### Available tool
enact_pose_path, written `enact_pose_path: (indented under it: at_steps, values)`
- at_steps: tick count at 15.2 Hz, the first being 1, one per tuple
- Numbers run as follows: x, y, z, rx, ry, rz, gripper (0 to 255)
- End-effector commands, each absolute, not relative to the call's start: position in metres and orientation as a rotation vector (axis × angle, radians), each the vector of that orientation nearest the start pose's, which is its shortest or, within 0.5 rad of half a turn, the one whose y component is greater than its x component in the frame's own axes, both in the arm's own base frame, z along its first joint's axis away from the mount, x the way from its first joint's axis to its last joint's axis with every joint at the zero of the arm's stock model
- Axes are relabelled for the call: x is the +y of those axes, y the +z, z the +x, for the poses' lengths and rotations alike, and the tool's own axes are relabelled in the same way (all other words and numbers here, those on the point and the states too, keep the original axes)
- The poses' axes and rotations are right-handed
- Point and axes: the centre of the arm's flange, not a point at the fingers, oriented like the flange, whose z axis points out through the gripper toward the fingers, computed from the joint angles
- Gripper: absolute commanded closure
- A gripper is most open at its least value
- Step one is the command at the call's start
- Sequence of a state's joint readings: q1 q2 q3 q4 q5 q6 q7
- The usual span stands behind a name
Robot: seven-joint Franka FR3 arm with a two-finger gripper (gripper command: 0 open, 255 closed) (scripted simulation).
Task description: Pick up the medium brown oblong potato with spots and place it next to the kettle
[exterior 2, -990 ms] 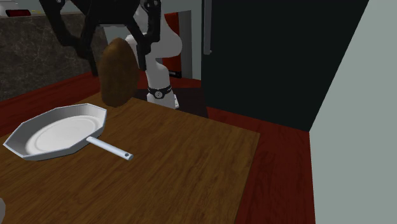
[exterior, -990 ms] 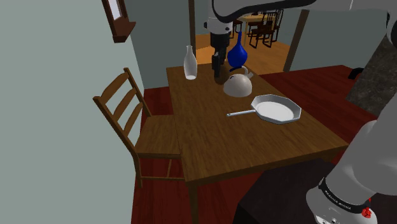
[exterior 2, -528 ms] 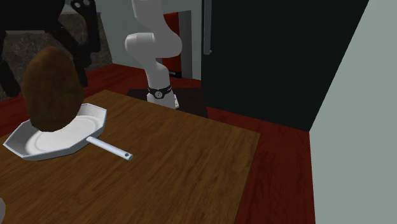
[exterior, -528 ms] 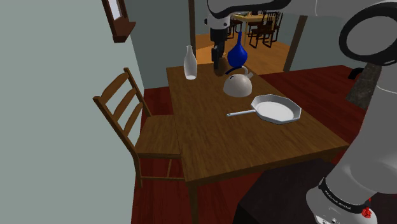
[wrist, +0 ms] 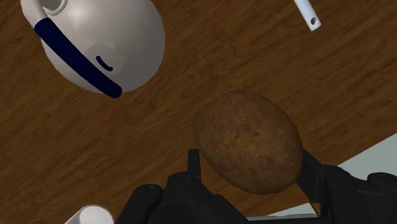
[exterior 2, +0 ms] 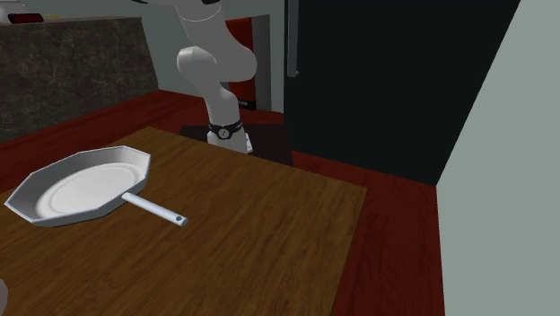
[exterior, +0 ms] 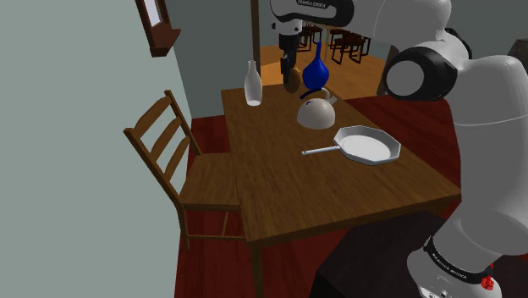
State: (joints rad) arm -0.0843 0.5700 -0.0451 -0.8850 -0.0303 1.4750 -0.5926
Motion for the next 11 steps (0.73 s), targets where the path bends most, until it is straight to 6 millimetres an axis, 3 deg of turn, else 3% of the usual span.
enact_pose_path:
  at_steps: [1, 11]
  values:
    - [-0.089, 0.569, 0.7, -0.743, -0.002, -3.113, 255]
    - [-0.089, 0.516, 0.7, -0.743, -0.002, -3.113, 255]
